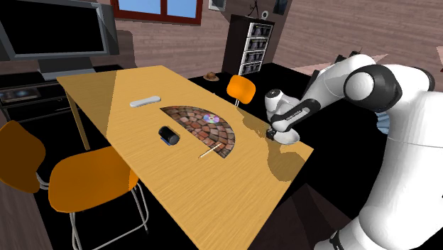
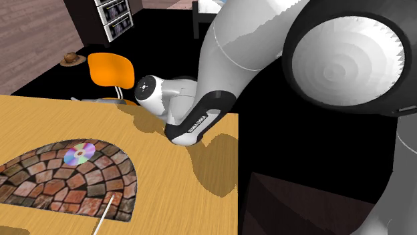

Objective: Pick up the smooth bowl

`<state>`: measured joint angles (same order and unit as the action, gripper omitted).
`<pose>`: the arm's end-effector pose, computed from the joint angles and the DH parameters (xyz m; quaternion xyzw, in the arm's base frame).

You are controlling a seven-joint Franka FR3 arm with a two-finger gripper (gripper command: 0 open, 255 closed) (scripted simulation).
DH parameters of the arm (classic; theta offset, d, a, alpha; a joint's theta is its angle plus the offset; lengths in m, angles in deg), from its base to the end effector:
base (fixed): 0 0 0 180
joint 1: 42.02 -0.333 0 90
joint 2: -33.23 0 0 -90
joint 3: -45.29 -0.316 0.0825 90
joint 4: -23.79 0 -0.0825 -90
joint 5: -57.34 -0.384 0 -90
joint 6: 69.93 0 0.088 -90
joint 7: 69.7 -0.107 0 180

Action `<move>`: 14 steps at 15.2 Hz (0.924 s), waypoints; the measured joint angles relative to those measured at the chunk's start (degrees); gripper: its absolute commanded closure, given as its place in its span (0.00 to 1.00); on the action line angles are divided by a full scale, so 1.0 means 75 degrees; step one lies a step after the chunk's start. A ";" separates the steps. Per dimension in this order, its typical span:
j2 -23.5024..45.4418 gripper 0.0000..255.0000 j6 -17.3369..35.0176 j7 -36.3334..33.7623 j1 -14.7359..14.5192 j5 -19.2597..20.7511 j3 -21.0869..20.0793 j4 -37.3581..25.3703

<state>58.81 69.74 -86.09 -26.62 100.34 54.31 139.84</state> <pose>0.5458 -0.2474 0.2262 0.9628 -0.0496 -0.0397 0.2625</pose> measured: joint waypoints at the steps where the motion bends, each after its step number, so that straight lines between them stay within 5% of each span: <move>1: 0.0097 0.00 0.0065 -0.0065 -0.0005 0.0049 0.0022 -0.0024; 6: 0.0507 0.00 0.0336 -0.0340 -0.0034 0.0214 0.0090 -0.0117; 7: 0.0538 1.00 0.0359 -0.0358 -0.0034 0.0227 0.0096 -0.0123; 14: 0.0567 1.00 0.0383 -0.0373 -0.0032 0.0239 0.0101 -0.0133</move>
<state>63.06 72.61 -88.89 -26.86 102.13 55.07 138.83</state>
